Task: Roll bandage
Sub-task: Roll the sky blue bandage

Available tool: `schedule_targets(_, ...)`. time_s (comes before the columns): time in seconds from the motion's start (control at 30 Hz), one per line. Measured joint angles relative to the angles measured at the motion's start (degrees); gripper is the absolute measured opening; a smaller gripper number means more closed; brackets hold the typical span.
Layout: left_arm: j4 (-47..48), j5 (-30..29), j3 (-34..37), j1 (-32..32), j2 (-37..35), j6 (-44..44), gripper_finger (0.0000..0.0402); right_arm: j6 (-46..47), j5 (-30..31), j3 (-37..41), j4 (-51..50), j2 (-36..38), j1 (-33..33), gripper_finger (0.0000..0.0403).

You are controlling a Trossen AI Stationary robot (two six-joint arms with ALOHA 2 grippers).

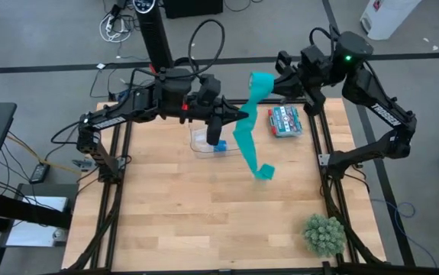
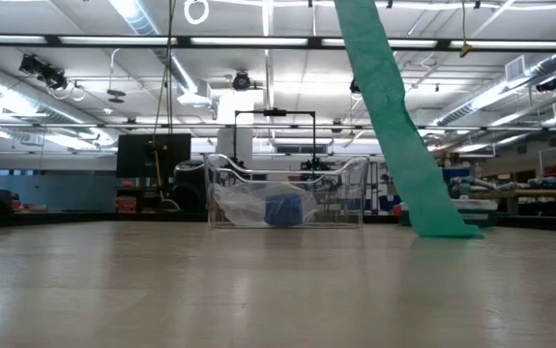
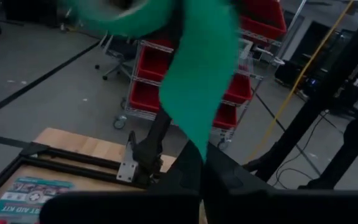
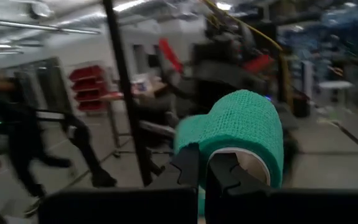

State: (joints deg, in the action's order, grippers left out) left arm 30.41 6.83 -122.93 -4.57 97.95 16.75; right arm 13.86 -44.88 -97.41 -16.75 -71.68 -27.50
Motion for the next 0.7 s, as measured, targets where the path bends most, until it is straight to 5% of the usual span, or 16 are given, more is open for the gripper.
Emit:
schedule_targets(0.4, 1.2, 0.8, 0.0, 0.0, 0.5, 1.8, 0.0002, -4.0, 4.8, 0.0, 0.2, -0.5, 0.0, 0.0)
schedule_targets(0.7, 1.6, -1.4, 0.3, -1.0, 1.0, -0.9, 0.0003, -0.4, 2.4, 0.0, 4.7, -0.4, 0.0, 0.0)
